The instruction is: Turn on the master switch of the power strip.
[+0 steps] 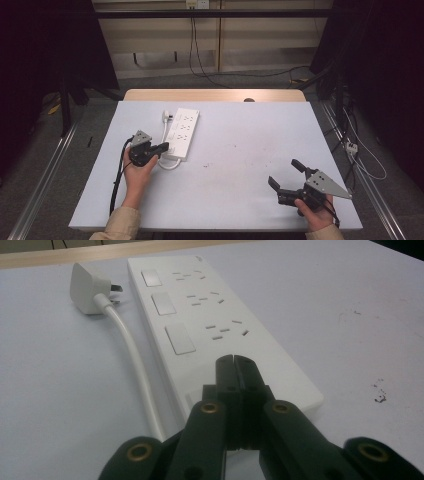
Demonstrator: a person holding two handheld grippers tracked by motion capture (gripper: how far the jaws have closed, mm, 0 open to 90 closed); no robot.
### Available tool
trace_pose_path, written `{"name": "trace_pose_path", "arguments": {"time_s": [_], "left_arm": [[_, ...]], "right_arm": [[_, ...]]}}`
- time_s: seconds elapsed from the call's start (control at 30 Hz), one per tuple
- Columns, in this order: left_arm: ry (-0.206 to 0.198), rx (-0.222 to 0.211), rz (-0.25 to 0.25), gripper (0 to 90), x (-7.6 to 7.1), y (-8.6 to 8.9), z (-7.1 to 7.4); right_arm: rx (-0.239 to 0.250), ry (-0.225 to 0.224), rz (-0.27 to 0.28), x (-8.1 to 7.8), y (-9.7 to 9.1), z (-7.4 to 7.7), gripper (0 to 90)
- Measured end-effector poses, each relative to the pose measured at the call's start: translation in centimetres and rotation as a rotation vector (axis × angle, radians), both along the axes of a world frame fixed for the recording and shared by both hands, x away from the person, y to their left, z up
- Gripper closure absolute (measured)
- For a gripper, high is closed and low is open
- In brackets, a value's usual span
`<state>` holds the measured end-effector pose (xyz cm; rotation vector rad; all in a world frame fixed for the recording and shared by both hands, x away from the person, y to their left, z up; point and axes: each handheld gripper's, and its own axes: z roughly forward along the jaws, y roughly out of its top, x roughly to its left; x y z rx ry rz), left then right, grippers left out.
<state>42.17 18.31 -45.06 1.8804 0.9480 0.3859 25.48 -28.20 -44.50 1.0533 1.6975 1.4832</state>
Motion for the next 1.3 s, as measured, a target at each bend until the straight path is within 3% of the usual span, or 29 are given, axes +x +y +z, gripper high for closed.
{"name": "trace_pose_path", "arguments": {"time_s": [1.3], "left_arm": [[0.006, 0.017, 0.005, 90.0, 0.14, -0.20, -0.34]], "right_arm": [[0.001, -0.002, 0.008, -0.01, 0.05, 0.04, 2.1]]}}
